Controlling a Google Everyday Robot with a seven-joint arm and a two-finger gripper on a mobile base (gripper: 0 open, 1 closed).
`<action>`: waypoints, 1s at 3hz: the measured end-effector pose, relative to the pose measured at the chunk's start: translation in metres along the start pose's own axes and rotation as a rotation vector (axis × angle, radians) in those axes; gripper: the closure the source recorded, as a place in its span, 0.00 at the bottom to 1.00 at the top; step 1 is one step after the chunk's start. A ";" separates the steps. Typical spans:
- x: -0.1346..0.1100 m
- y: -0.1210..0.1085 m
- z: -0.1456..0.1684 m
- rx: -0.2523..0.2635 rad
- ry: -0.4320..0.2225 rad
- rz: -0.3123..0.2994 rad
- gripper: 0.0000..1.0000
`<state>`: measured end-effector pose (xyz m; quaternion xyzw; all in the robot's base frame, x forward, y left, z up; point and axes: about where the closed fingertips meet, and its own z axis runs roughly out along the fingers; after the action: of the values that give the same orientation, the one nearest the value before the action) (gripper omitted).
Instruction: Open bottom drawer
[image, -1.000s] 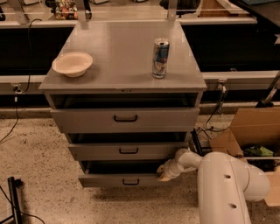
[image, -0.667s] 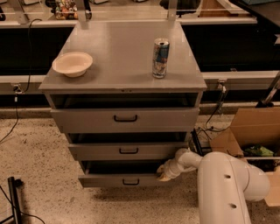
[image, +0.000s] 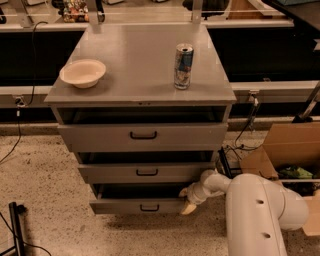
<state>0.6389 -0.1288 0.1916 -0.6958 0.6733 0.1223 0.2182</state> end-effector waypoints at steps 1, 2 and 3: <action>-0.004 0.022 0.010 -0.071 0.037 -0.012 0.00; -0.004 0.023 0.010 -0.073 0.035 -0.011 0.00; -0.006 0.034 0.010 -0.098 0.016 0.004 0.19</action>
Offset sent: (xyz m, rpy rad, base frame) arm -0.0154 0.0063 -0.0071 -0.0349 0.0436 0.0311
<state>0.6059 -0.1191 0.1805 -0.7052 0.6697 0.1498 0.1784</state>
